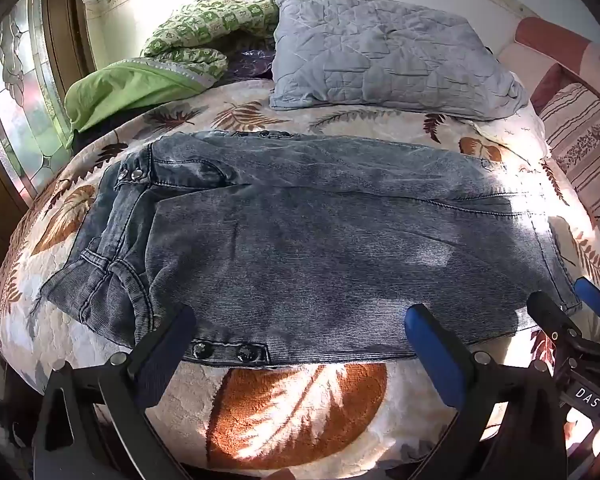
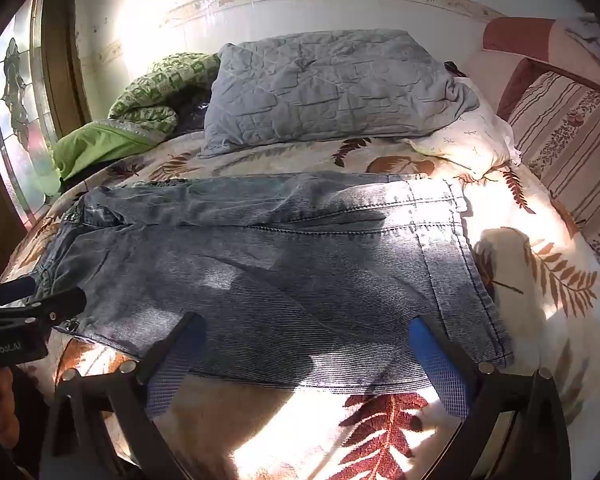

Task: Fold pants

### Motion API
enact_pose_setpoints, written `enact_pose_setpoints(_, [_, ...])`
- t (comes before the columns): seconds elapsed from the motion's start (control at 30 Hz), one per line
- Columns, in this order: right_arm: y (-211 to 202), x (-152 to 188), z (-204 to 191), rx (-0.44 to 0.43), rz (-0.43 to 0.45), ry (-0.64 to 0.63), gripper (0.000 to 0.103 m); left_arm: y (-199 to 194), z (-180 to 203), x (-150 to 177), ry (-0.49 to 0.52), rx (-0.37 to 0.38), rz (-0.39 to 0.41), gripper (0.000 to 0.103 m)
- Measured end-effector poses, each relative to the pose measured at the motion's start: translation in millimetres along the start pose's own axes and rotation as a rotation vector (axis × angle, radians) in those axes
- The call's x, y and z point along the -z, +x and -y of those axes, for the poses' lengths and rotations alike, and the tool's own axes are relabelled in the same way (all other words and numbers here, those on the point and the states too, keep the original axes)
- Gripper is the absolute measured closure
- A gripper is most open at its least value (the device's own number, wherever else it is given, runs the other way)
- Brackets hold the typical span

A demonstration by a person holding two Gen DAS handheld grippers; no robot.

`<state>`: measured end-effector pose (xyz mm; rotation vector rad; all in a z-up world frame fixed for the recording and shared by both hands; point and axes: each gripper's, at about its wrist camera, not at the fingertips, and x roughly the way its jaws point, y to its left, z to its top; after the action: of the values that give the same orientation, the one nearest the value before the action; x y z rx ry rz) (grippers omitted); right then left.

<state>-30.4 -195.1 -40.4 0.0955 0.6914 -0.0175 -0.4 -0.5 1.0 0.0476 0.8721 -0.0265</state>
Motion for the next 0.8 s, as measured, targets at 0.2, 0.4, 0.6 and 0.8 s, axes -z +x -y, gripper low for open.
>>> enact_pose_setpoints(0.2, [2,-1,-4,0.025,-0.017,-0.028,0.000,0,2,4,0.005,0.035,-0.021,0.000])
enact_pose_setpoints(0.4, [1,1,0,0.010,-0.003,-0.008,0.000,7,-2,7,0.000,0.097,-0.070,0.000])
enact_pose_setpoints(0.6, [2,2,1,0.009,-0.006,-0.002,0.000,5,-3,7,-0.012,0.099,-0.062,0.000])
enact_pose_setpoints(0.8, [5,4,1,0.006,-0.013,0.005,0.000,10,-7,10,-0.019,0.115,-0.099,0.000])
